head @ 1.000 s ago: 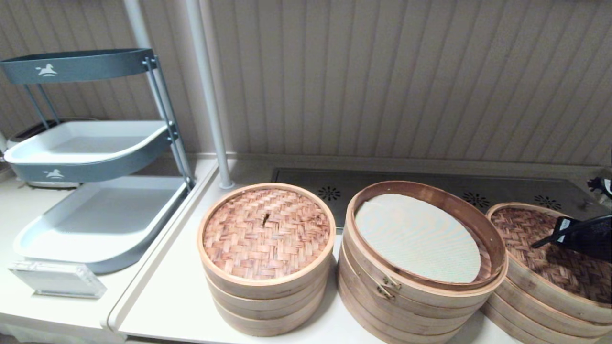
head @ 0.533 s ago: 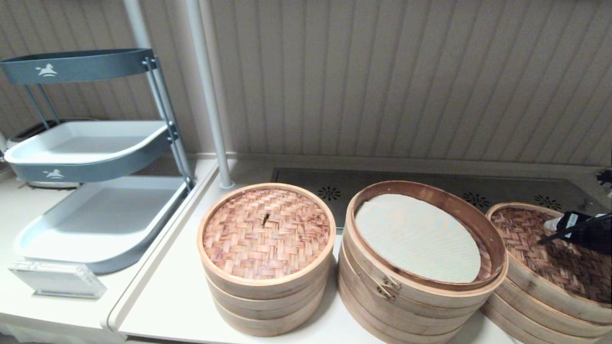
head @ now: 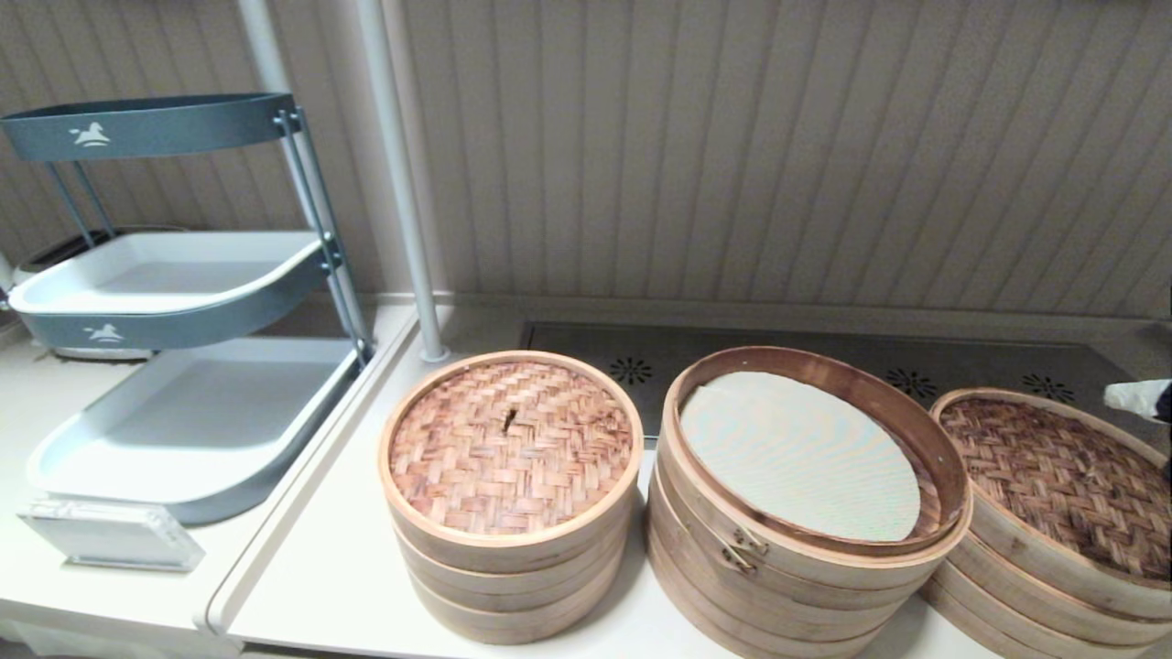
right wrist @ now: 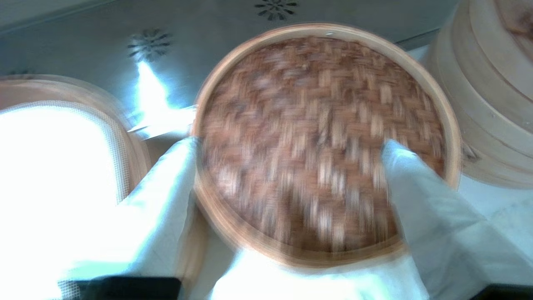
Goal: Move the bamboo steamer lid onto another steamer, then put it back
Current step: Pick up the steamer
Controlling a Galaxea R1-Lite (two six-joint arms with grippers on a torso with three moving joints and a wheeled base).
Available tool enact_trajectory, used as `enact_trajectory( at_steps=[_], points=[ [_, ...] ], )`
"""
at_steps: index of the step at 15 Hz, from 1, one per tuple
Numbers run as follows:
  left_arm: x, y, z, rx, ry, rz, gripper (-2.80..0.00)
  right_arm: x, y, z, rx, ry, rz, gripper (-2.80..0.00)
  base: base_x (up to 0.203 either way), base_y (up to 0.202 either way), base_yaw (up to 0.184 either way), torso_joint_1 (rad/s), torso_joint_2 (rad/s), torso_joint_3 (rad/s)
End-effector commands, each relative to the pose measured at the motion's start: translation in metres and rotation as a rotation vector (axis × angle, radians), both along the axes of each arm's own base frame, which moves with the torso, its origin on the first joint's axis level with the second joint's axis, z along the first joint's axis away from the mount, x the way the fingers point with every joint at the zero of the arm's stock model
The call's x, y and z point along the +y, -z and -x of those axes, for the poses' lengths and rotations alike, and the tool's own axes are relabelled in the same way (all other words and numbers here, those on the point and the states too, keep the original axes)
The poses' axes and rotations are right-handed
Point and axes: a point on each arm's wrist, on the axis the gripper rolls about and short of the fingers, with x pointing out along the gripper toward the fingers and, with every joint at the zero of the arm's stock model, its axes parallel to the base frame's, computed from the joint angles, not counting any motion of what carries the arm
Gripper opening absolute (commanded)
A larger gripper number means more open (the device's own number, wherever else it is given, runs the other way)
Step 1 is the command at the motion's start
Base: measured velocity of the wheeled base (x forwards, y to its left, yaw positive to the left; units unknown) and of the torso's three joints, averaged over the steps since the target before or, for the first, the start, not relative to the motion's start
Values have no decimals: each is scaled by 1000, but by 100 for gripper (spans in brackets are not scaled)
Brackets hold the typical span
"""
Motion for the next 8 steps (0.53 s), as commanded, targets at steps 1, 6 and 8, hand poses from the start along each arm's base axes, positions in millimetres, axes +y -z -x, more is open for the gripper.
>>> enact_trajectory(
  at_steps=[1, 6, 8],
  points=[
    [0, 7, -2, 22, 0, 0, -280, 24, -24, 54, -88, -59, 24, -280, 0, 0, 0, 0, 0, 0],
    [0, 7, -2, 21, -2, 0, -280, 49, -21, 124, -74, -219, 9, -280, 0, 0, 0, 0, 0, 0],
    [0, 7, -2, 22, 1, 0, -280, 51, -6, 145, -87, -223, 13, -280, 0, 0, 0, 0, 0, 0]
  ],
)
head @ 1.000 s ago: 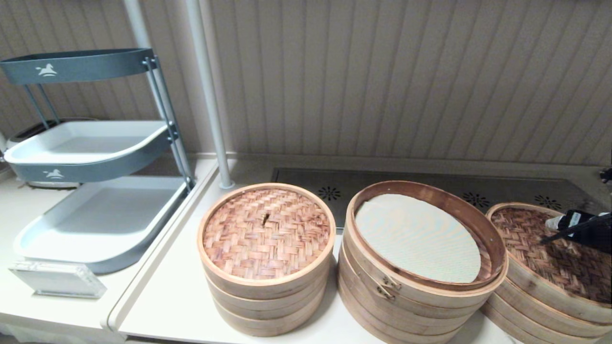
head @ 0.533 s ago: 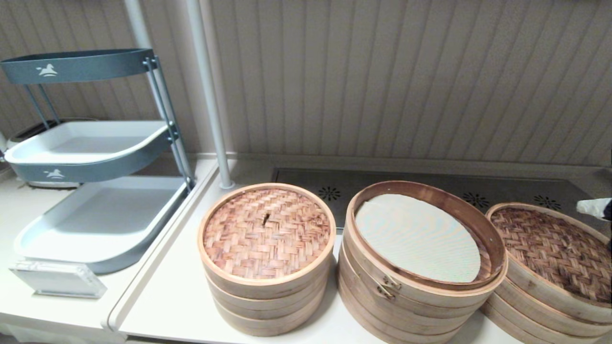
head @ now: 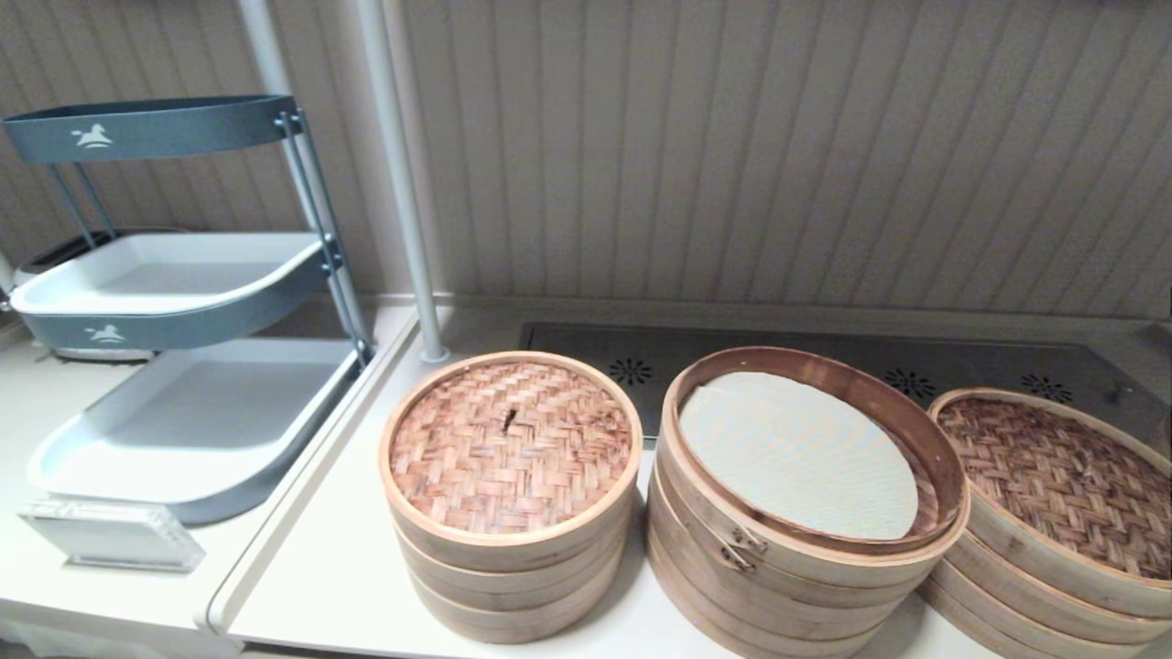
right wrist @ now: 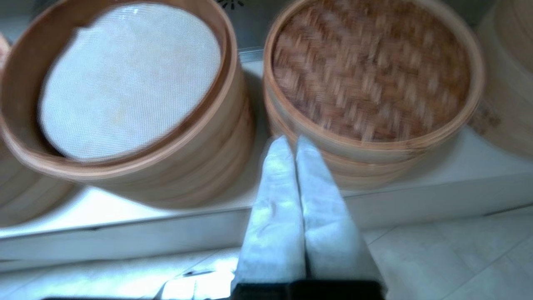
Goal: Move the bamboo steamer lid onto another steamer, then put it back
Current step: Pick up the steamer
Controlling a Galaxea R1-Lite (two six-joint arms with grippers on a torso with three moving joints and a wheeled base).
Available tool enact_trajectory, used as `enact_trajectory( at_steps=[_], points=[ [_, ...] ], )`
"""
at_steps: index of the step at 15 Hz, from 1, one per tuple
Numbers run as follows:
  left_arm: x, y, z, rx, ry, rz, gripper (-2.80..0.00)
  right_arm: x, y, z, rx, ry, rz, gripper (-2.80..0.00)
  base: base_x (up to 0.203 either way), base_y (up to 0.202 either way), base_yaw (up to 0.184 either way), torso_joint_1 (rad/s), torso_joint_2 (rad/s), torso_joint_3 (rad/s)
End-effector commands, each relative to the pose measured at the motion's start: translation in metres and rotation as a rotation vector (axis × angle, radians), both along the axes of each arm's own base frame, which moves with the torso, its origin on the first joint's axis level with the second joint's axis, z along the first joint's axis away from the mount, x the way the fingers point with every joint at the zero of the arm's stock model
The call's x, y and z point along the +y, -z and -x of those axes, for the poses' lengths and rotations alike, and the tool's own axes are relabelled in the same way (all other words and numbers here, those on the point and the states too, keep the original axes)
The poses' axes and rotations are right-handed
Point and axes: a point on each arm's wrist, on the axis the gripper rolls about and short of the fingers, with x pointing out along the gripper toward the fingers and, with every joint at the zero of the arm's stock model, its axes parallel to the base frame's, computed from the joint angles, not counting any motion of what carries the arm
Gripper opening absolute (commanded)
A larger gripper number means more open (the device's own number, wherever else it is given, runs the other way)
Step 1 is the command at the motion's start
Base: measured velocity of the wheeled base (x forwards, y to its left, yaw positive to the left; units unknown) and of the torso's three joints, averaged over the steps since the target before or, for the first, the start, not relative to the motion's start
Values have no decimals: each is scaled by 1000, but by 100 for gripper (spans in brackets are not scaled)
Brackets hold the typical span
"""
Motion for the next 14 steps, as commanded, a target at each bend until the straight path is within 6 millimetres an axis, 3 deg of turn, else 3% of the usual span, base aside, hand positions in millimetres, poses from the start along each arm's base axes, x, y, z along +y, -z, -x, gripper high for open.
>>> enact_trajectory(
  at_steps=[1, 6, 9, 11, 14],
  points=[
    [0, 7, -2, 22, -1, 0, -280, 4, 17, 33, -69, -7, 10, -280, 0, 0, 0, 0, 0, 0],
    [0, 7, -2, 22, -1, 0, -280, 5, 78, 51, -52, -43, 26, -280, 0, 0, 0, 0, 0, 0],
    [0, 7, -2, 22, 1, 0, -280, 5, 108, 52, -172, -81, 38, -280, 0, 0, 0, 0, 0, 0],
    [0, 7, -2, 22, -1, 0, -280, 5, 113, 53, -204, -95, 44, -280, 0, 0, 0, 0, 0, 0],
    [0, 7, -2, 22, 1, 0, -280, 5, 150, 63, -279, -121, 59, -280, 0, 0, 0, 0, 0, 0]
  ],
)
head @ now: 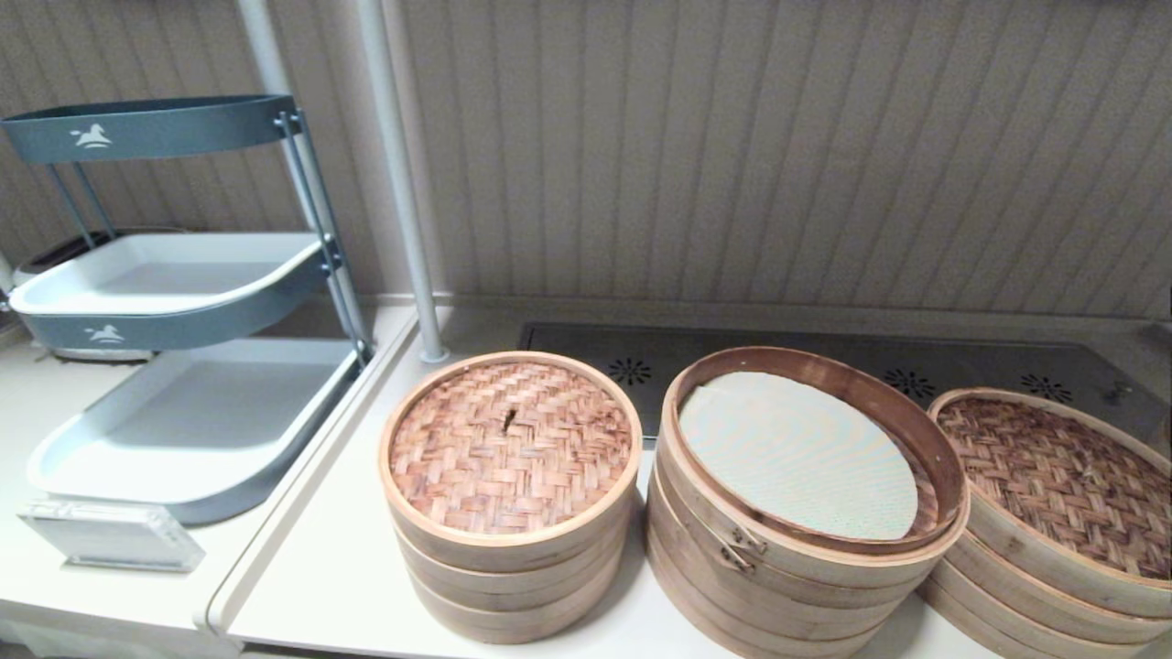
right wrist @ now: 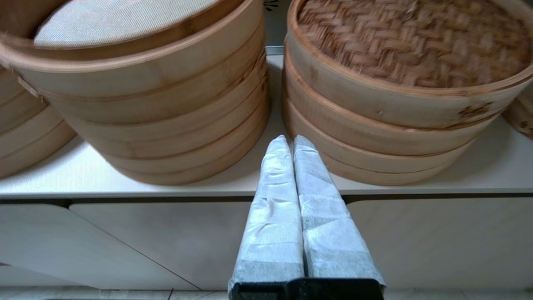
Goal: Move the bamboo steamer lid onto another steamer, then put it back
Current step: Pick up the steamer
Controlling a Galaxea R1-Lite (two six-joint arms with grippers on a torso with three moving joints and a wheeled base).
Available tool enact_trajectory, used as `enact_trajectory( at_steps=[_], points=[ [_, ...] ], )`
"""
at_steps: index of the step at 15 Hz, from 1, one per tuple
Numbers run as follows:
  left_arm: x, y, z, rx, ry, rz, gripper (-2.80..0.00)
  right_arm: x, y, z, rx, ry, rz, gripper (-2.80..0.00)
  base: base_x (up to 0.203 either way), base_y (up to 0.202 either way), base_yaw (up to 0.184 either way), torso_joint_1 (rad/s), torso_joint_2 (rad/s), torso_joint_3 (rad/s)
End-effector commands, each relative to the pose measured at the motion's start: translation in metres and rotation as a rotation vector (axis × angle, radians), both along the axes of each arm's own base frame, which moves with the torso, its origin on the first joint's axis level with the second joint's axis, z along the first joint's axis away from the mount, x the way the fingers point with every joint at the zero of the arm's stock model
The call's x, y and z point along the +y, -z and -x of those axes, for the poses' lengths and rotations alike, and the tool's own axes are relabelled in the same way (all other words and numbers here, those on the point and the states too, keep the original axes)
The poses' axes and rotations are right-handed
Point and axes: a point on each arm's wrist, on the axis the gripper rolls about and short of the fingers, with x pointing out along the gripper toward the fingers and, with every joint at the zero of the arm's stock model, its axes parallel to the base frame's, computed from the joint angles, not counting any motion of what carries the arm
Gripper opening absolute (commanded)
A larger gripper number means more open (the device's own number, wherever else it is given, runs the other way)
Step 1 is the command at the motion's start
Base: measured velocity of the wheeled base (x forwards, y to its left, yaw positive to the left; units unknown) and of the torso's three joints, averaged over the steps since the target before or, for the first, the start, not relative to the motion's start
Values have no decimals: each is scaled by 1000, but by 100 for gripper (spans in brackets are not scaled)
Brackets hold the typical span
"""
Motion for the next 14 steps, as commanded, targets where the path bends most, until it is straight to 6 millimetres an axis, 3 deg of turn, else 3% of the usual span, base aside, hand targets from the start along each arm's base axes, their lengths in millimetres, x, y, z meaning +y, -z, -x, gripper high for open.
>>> enact_trajectory(
  at_steps=[1, 3, 7, 14],
  points=[
    [0, 7, -2, 22, 0, 0, -280, 0, 25, 11, -96, -15, 23, -280, 0, 0, 0, 0, 0, 0],
    [0, 7, -2, 22, -1, 0, -280, 0, 41, 10, -119, -27, 115, -280, 0, 0, 0, 0, 0, 0],
    [0, 7, -2, 21, -1, 0, -280, 0, 48, 2, -205, -31, 161, -280, 0, 0, 0, 0, 0, 0],
    [0, 7, -2, 22, 1, 0, -280, 0, 53, 1, -180, -43, 144, -280, 0, 0, 0, 0, 0, 0]
  ],
)
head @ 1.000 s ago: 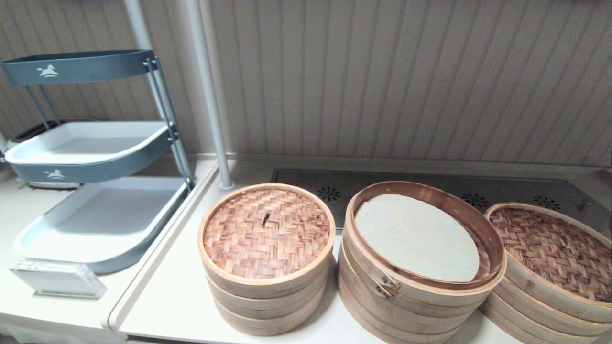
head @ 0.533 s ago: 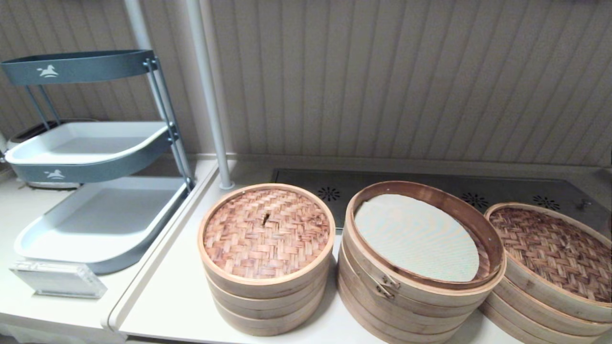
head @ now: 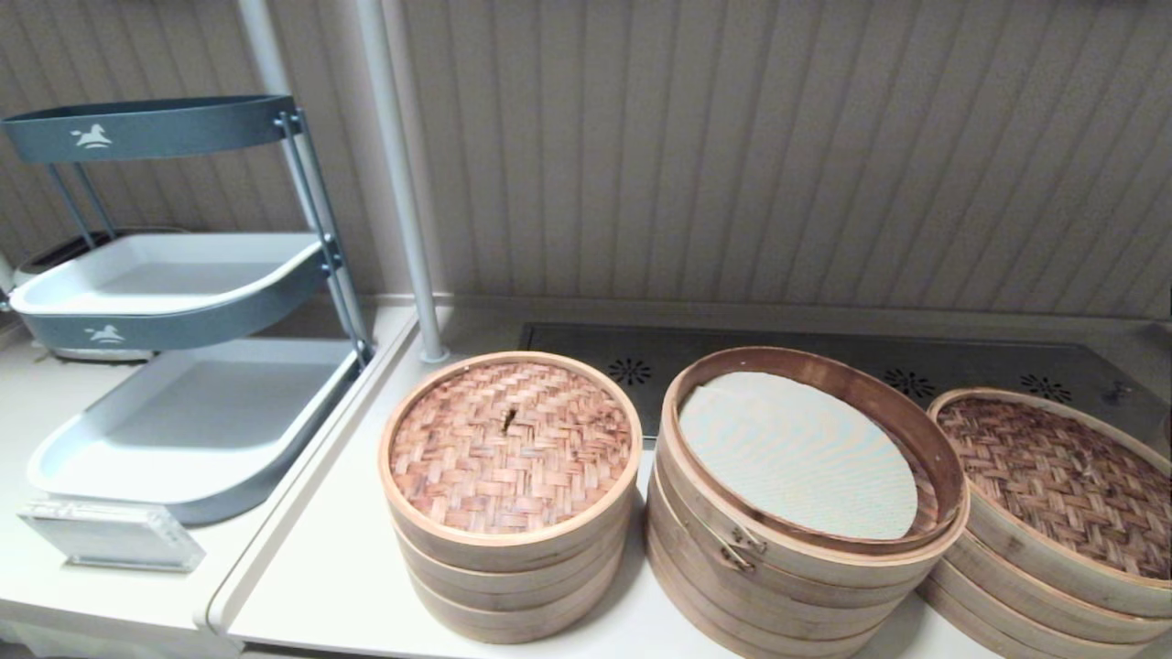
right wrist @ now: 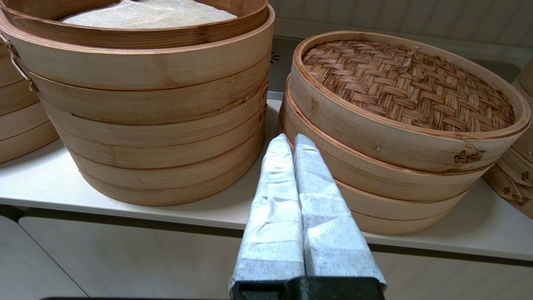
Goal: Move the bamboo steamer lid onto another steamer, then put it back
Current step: Pick up the steamer
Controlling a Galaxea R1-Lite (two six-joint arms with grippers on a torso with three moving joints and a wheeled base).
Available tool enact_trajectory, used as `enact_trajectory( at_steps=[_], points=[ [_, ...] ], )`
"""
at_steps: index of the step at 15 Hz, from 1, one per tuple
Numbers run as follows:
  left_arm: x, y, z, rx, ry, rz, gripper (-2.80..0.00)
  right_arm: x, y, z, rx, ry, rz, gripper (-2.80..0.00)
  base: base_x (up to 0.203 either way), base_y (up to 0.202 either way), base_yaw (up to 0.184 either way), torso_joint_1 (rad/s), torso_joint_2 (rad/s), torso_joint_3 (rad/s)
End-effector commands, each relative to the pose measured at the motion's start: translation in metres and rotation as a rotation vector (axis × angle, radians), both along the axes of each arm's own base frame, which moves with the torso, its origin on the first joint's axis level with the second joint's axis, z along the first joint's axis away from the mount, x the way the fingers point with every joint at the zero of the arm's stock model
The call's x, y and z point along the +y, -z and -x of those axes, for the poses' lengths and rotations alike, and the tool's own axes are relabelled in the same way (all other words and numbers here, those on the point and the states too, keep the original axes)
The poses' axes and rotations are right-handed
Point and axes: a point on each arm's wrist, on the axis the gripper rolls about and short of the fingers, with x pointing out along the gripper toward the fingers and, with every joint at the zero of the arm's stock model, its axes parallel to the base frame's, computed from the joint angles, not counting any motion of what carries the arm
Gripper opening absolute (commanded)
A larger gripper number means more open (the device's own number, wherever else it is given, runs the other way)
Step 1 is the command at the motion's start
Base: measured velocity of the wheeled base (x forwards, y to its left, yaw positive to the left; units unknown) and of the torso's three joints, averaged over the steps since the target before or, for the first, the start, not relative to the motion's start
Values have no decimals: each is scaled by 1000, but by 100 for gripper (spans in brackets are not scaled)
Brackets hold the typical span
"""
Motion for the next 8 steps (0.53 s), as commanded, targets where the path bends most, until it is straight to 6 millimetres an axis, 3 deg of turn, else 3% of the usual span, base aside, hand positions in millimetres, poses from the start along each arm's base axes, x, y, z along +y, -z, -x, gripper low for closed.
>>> enact_trajectory(
  at_steps=[1, 8],
  points=[
    [0, 7, -2, 22, 0, 0, -280, 0, 7, -2, 31, 2, -8, -280, 0, 0, 0, 0, 0, 0],
    [0, 7, -2, 22, -1, 0, -280, 0, 7, -2, 31, 5, -33, -280, 0, 0, 0, 0, 0, 0]
  ],
)
